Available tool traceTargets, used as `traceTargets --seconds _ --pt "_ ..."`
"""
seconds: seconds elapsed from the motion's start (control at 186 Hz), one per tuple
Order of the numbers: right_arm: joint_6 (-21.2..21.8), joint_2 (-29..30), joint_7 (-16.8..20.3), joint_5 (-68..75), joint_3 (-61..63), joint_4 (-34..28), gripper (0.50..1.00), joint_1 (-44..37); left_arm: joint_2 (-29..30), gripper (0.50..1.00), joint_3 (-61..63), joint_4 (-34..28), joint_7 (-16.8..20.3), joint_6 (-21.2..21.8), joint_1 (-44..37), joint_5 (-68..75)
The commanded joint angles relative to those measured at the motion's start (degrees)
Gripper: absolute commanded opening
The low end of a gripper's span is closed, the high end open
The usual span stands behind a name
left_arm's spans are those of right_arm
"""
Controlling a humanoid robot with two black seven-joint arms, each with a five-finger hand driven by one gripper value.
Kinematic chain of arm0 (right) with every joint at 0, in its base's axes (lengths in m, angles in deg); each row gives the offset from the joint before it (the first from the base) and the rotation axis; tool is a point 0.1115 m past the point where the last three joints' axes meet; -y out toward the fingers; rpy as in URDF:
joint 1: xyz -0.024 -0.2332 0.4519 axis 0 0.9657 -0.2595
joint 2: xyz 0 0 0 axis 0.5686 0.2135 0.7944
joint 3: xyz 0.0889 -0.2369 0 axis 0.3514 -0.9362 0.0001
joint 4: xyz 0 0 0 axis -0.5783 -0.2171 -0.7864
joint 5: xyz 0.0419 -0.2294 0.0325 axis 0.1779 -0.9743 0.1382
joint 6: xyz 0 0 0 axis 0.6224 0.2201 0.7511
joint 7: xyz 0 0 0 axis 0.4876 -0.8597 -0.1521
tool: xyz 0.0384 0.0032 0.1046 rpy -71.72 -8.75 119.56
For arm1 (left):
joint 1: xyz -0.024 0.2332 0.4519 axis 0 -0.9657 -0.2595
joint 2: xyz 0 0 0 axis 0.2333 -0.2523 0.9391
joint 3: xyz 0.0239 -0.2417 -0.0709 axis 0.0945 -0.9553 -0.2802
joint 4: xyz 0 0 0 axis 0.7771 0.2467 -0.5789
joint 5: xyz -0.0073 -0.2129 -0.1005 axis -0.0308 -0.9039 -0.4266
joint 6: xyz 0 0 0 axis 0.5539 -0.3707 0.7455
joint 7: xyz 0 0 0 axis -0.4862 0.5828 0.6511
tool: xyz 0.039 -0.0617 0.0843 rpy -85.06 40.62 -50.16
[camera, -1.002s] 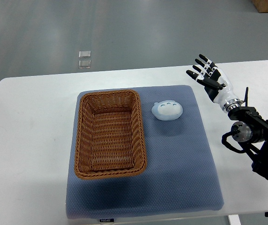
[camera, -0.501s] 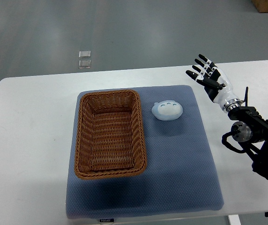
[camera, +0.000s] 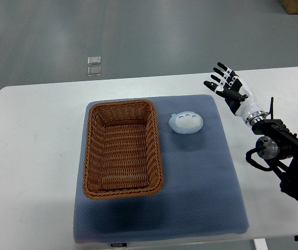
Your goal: Place blue toy in brown basket
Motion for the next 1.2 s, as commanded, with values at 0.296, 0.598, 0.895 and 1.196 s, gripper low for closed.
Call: traceTargets --seconds 0.296,0.598,0.895,1.196 --pt "0.00 0.00 -0.01 -1.00 -0.09 0.00 0.915 -0.03 0.00 1.000 -0.01 -0.01 0.00 0.01 0.00 -0.07" --pt "0.09 0.00 -0.01 -1.00 -1.14 0.00 0.915 -0.12 0.00 1.000 -0.01 -0.01 0.00 0.01 0.00 -0.07" --pt "0.44 0.00 -0.01 -3.19 -1.23 0.00 0.915 -0.39 0.00 1.000 -0.01 -0.18 0.00 -0.08 0.00 0.02" --pt "0.61 -2.81 -1.42 -8.64 -6.94 -0.53 0.915 -2.67 0.00 1.000 -0.01 -0.18 0.00 0.01 0.00 0.02"
